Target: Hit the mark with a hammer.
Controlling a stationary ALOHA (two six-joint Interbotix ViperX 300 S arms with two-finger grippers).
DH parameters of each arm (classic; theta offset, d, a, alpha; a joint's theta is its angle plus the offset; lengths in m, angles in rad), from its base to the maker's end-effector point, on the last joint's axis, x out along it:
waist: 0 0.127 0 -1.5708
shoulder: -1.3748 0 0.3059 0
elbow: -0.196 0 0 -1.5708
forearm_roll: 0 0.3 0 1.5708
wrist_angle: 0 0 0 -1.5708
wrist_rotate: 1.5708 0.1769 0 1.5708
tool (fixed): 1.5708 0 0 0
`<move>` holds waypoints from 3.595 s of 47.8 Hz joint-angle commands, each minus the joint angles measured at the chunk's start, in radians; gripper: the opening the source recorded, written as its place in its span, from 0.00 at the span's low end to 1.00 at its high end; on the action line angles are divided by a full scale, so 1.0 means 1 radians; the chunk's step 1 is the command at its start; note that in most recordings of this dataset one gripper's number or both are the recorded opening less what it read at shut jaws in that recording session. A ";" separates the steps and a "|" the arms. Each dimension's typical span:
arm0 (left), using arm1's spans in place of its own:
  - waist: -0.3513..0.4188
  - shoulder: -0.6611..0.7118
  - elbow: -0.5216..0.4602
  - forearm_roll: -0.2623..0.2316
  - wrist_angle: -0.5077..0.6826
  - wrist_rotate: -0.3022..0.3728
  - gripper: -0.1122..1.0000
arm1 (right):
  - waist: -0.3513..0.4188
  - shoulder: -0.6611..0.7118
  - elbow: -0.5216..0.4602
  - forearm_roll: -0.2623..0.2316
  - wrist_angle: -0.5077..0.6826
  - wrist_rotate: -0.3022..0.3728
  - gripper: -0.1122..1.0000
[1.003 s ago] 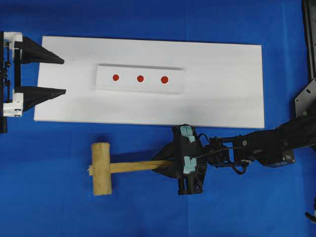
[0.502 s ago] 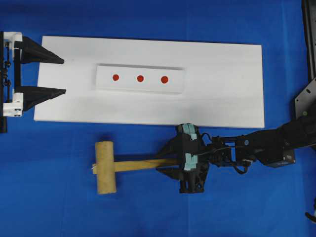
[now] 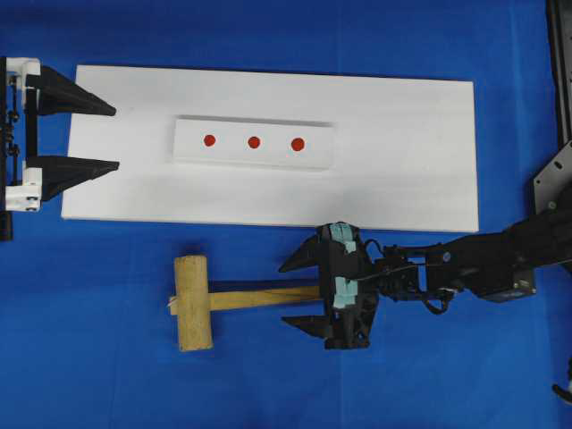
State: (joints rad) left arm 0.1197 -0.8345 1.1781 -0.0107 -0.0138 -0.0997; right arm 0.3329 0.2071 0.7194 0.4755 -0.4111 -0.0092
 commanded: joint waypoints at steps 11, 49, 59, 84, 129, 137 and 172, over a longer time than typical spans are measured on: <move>0.002 0.002 -0.011 -0.002 -0.005 -0.003 0.89 | -0.035 -0.199 -0.020 0.000 0.152 -0.071 0.85; 0.002 -0.021 -0.009 -0.002 0.026 0.002 0.89 | -0.459 -0.410 -0.054 -0.020 0.431 -0.353 0.85; 0.002 -0.021 -0.009 -0.003 0.026 0.002 0.89 | -0.508 -0.422 -0.057 -0.020 0.477 -0.362 0.85; -0.029 -0.163 -0.002 0.000 0.043 0.078 0.89 | -0.508 -0.870 0.133 -0.020 0.617 -0.362 0.85; -0.072 -0.431 0.149 0.002 0.166 0.179 0.84 | -0.479 -1.382 0.640 -0.002 0.411 -0.362 0.84; -0.072 -0.433 0.161 0.000 0.164 0.179 0.84 | -0.443 -1.368 0.647 -0.002 0.388 -0.362 0.81; -0.091 -0.433 0.163 -0.002 0.170 0.176 0.84 | -0.426 -1.344 0.655 -0.002 0.353 -0.360 0.79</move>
State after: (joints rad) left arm 0.0322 -1.2732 1.3530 -0.0123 0.1626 0.0782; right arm -0.0951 -1.1459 1.3883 0.4709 -0.0491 -0.3728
